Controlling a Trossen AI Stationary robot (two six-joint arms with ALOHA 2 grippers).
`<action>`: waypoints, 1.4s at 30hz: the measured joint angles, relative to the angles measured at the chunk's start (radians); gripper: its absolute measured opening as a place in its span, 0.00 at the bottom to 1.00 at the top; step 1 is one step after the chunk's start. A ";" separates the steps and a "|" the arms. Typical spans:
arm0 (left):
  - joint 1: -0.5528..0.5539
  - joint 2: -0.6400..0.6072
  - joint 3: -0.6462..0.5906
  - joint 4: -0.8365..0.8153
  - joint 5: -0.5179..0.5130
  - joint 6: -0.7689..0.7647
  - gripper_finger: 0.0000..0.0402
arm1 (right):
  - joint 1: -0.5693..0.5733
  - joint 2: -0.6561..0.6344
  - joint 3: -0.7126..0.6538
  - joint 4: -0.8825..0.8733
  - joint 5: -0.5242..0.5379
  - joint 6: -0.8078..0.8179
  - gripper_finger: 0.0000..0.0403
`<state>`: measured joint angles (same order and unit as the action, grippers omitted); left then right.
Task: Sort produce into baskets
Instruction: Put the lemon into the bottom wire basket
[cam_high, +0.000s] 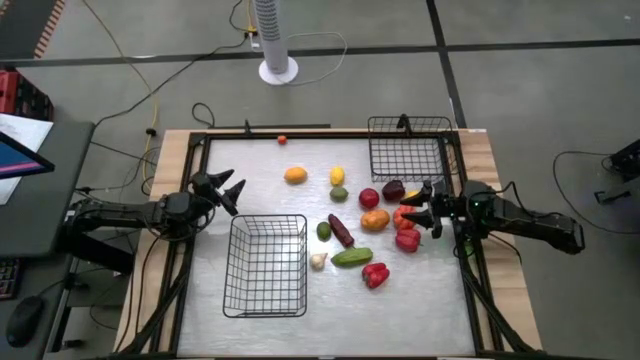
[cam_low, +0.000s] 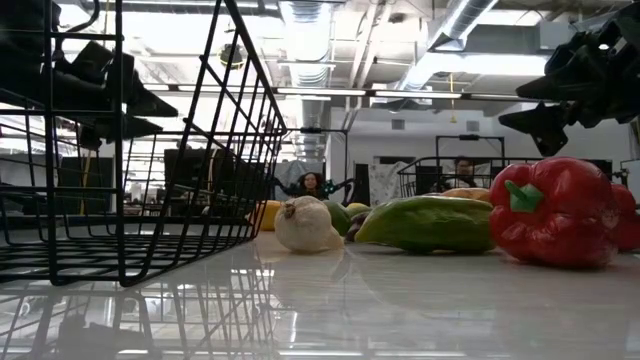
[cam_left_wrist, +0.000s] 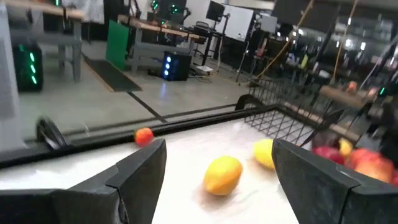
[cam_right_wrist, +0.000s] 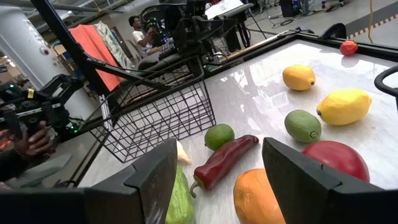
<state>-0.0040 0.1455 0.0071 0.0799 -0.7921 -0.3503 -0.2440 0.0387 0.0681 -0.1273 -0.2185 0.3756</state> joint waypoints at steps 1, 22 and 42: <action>0.000 0.000 0.000 0.000 0.000 -0.029 0.70 | 0.000 0.000 0.000 0.000 0.000 0.000 0.66; 0.000 0.000 0.000 -0.005 -0.079 -0.248 0.70 | 0.002 0.000 -0.001 -0.001 0.122 -0.018 0.66; 0.289 0.344 0.181 0.117 0.338 -0.205 0.69 | 0.001 0.097 -0.003 0.169 0.111 -0.087 0.66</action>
<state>0.2853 0.4900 0.1882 0.1966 -0.4540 -0.5548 -0.2428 0.1355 0.0650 0.0420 -0.1078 0.2888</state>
